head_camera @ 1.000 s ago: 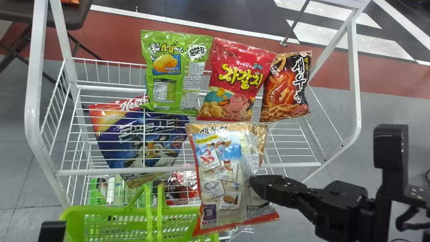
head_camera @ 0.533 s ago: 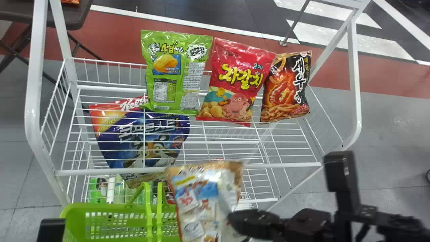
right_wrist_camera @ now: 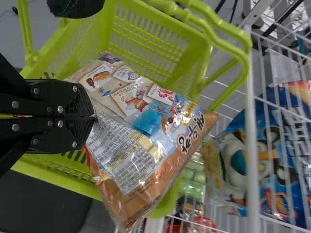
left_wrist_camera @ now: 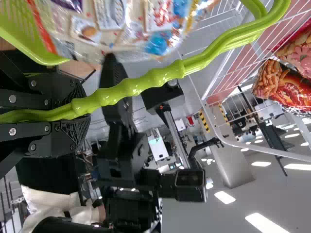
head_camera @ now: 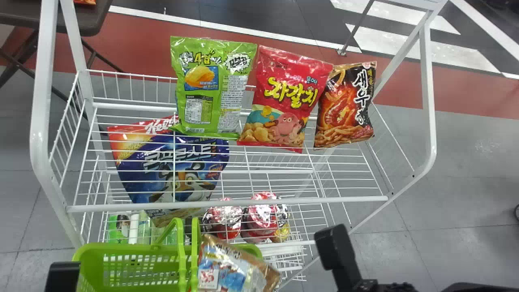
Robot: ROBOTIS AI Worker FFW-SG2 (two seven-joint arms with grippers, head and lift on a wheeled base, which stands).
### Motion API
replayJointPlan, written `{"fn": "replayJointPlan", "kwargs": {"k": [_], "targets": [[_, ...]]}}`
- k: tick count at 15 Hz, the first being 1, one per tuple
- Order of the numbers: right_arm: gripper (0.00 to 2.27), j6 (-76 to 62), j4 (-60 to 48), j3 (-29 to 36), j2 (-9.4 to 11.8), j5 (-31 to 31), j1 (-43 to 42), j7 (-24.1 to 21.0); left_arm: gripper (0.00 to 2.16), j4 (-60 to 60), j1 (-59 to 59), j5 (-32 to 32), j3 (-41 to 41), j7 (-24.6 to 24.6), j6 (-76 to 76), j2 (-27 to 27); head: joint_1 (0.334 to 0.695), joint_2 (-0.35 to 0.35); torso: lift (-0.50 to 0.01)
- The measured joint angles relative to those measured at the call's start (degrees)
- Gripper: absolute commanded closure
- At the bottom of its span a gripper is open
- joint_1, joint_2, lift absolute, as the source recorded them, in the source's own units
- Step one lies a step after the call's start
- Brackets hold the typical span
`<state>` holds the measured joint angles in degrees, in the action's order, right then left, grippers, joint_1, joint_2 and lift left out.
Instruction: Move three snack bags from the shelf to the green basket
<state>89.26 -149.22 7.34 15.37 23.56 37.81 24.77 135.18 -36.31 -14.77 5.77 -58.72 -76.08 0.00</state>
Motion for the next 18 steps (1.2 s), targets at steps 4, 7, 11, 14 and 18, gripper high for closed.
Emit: {"fn": "replayJointPlan", "kwargs": {"k": [4,7,11,14,18], "targets": [[2.15,0.0,7.0,-6.2,0.9,-2.7,-2.2,-0.4,1.75,0.2,-0.2,0.0,0.1,-0.3,0.0,0.0,0.695,-0.35,-0.043],[0.0,0.0,10.2,-8.8,1.3,-3.3,-2.7,-0.2,1.75,0.2,-0.2,0.0,0.2,-0.3,0.0,0.0,0.695,-0.35,-0.043],[0.07,-2.6,7.9,-2.6,0.7,-2.1,-1.6,8.6,1.75,-0.2,-0.3,0.0,-0.2,-0.7,0.1,0.0,0.695,-0.35,-0.043],[0.1,-11.1,5.3,4.6,-1.6,4.5,-1.3,12.8,1.75,-0.4,-0.4,0.0,-0.1,-0.8,0.5,0.0,0.695,-0.35,-0.043],[0.1,-35.8,4.2,11.3,-3.6,8.6,-0.7,12.0,1.75,-0.4,-0.4,0.0,0.1,-0.9,0.5,0.0,0.695,-0.35,-0.043]]}}
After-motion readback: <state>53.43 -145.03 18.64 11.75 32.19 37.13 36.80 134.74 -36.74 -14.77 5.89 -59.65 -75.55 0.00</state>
